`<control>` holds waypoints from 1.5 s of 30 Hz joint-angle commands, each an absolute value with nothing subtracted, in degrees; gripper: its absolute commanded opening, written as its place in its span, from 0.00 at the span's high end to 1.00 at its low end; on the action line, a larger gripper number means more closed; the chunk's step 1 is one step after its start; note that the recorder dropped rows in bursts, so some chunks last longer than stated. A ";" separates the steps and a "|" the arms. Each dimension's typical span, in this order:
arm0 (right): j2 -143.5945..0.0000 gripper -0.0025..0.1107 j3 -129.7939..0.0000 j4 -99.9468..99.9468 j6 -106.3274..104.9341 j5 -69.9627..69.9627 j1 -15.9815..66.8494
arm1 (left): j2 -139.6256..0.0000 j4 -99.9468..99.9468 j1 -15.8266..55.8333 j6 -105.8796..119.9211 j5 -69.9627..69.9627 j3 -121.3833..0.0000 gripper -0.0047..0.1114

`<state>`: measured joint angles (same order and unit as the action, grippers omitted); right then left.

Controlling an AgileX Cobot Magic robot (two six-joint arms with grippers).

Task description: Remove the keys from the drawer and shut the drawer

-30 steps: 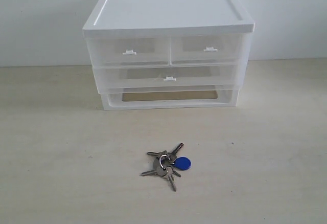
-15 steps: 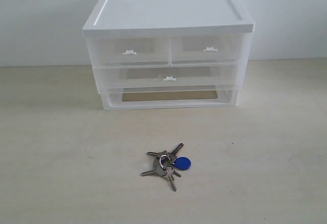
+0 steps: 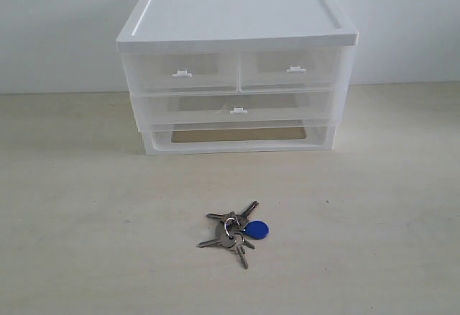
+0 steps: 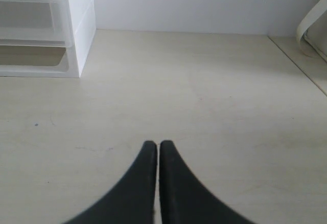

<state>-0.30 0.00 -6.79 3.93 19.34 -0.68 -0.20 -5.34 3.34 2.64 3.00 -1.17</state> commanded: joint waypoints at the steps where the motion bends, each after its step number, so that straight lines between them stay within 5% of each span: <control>1: 0.00 0.98 0.00 -6.71 4.03 19.11 -1.11 | 0.00 -3.32 3.10 4.30 5.93 0.00 0.92; 14: 0.00 0.98 0.00 -6.71 4.03 19.11 -1.11 | 0.00 -2.92 2.55 8.00 17.15 0.00 0.92; 45: 0.00 0.98 0.00 -6.71 4.03 19.11 -1.11 | 0.00 -4.02 2.55 2.59 17.15 0.00 0.92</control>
<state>-0.30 0.00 -6.79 3.93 19.34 -0.68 -0.20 -3.41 2.73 3.03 16.98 -0.17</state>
